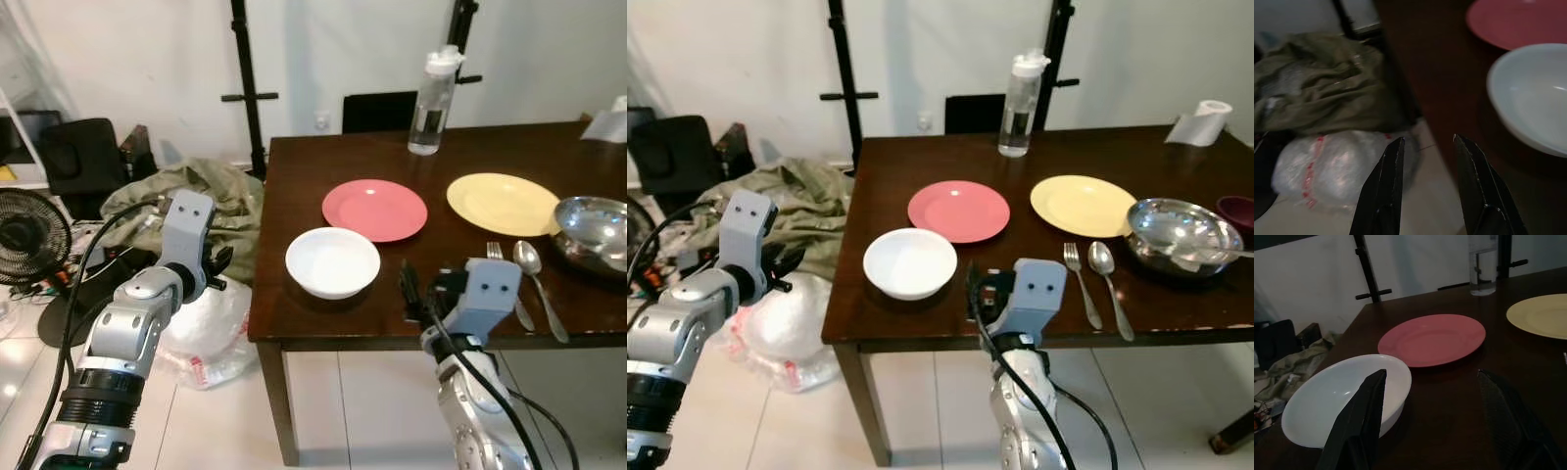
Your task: Setting the table
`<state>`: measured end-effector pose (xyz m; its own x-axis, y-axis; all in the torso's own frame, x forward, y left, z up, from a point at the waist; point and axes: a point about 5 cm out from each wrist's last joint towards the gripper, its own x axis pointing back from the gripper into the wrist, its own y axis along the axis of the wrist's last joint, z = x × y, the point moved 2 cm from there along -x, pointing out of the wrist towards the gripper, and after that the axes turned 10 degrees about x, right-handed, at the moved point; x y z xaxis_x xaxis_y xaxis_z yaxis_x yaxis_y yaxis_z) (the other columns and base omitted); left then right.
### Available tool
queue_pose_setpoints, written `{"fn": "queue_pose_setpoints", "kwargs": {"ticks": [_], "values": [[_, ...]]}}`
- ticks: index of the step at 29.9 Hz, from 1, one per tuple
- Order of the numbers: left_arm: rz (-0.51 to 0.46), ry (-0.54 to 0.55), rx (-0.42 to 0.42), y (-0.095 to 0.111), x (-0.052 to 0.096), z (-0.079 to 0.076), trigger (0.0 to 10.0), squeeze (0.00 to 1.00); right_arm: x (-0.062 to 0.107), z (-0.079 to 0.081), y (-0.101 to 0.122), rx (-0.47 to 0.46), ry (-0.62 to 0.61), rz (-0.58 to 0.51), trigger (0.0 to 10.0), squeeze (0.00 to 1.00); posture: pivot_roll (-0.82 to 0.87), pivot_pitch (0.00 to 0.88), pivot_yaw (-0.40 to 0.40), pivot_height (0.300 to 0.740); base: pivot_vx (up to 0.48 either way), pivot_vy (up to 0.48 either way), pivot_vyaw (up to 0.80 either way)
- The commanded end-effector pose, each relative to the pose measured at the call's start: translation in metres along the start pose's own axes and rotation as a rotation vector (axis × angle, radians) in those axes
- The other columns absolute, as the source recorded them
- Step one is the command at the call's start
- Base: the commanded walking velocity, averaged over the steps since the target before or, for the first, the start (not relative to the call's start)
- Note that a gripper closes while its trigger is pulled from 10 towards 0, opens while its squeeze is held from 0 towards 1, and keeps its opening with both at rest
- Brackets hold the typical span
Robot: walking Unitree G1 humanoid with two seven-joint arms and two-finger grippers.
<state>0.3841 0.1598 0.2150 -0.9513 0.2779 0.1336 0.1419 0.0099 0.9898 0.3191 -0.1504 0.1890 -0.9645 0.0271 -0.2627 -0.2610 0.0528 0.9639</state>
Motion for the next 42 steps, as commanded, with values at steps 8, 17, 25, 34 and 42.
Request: {"fn": "queue_pose_setpoints", "kwargs": {"ticks": [8, 17, 25, 34, 42], "values": [[0.034, -0.045, -0.027, -0.01, -0.007, -0.009, 10.0, 0.0, 0.003, -0.002, -0.006, 0.0, -0.018, 0.018, 10.0, 0.0, 0.08, 0.051, 0.149, 0.74, 0.0, 0.0, 0.0], [0.06, -0.168, -0.023, -0.013, -0.017, -0.023, 10.0, 0.0, 0.001, -0.001, -0.002, 0.04, -0.013, -0.001, 10.0, 0.0, 0.08, 0.064, 0.15, 0.74, 0.0, 0.0, 0.0], [0.022, -0.19, 0.001, 0.006, -0.038, -0.034, 10.0, 0.0, -0.002, 0.004, 0.004, 0.029, 0.015, -0.022, 10.0, 0.0, 0.07, 0.088, 0.164, 0.74, 0.0, 0.0, 0.0], [-0.152, -0.134, -0.119, 0.029, -0.037, -0.045, 10.0, 0.0, 0.002, 0.003, 0.003, 0.031, 0.008, -0.015, 10.0, 0.0, 0.07, 0.103, 0.157, 0.74, 0.316, 0.0, 0.0], [-0.179, -0.132, -0.127, 0.03, -0.039, -0.044, 10.0, 0.0, 0.0, 0.004, 0.002, 0.03, 0.011, -0.013, 10.0, 0.0, 0.07, 0.098, 0.156, 0.74, 0.48, 0.0, 0.0]]}}
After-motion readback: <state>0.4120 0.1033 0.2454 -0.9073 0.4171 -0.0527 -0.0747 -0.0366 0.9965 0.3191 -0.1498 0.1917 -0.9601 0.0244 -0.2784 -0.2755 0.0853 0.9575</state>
